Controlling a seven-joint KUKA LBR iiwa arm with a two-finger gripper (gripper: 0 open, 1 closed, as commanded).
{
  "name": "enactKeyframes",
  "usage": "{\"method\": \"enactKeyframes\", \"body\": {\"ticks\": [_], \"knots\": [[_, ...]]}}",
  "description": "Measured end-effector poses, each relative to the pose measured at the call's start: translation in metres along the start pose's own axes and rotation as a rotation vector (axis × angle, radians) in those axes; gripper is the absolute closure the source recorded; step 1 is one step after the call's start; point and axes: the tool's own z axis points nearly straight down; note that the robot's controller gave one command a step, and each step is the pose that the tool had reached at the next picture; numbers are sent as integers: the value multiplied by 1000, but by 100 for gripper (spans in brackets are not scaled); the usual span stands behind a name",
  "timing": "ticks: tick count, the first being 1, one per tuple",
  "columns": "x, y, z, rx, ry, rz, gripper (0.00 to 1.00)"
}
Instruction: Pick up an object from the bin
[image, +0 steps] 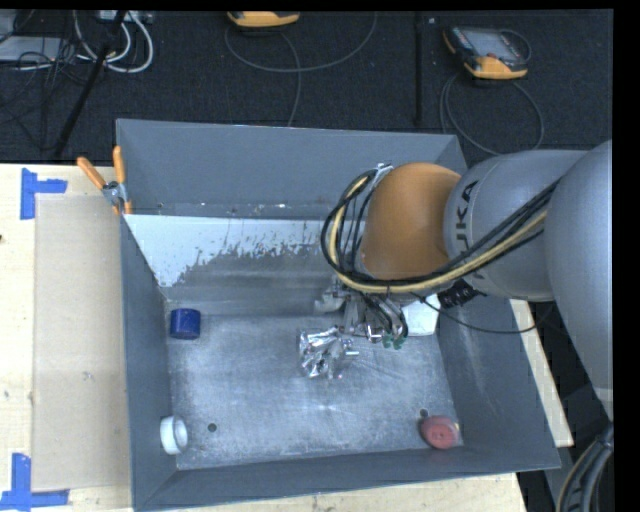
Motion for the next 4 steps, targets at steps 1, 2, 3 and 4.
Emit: {"method": "enactKeyframes", "body": {"ticks": [1,2,3,4], "knots": [[3,-24,33,-5,0,51,0],[2,-22,31,-1,1,47,0],[-1,-22,28,-2,-15,47,100],[-2,-22,21,0,0,44,100]]}}
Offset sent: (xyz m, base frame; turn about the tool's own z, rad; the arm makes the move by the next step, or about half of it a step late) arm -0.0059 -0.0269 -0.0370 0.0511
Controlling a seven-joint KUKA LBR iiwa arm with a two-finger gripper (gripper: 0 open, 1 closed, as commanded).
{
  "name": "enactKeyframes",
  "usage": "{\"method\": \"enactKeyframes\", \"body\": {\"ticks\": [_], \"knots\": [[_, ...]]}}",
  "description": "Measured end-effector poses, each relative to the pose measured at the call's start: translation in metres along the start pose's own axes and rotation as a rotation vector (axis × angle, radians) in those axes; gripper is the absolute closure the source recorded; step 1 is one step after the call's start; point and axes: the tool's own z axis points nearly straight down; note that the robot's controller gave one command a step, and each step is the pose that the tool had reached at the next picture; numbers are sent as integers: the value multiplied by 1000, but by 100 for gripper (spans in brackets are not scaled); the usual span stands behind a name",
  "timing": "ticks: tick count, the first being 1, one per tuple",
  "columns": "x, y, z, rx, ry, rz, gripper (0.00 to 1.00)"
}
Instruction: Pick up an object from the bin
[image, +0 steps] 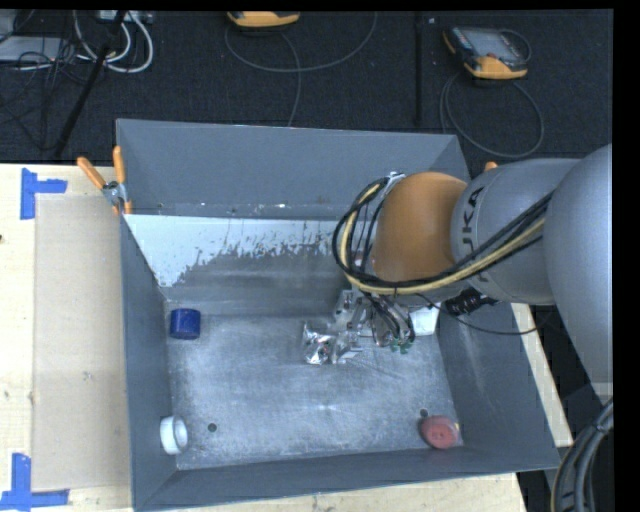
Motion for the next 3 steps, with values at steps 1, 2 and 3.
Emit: {"method": "enactKeyframes", "body": {"ticks": [1,2,3], "knots": [[-1,0,-16,0,-1,-2,100],[-2,1,-71,0,-4,-4,100],[-2,1,-99,0,-2,-6,100]]}}
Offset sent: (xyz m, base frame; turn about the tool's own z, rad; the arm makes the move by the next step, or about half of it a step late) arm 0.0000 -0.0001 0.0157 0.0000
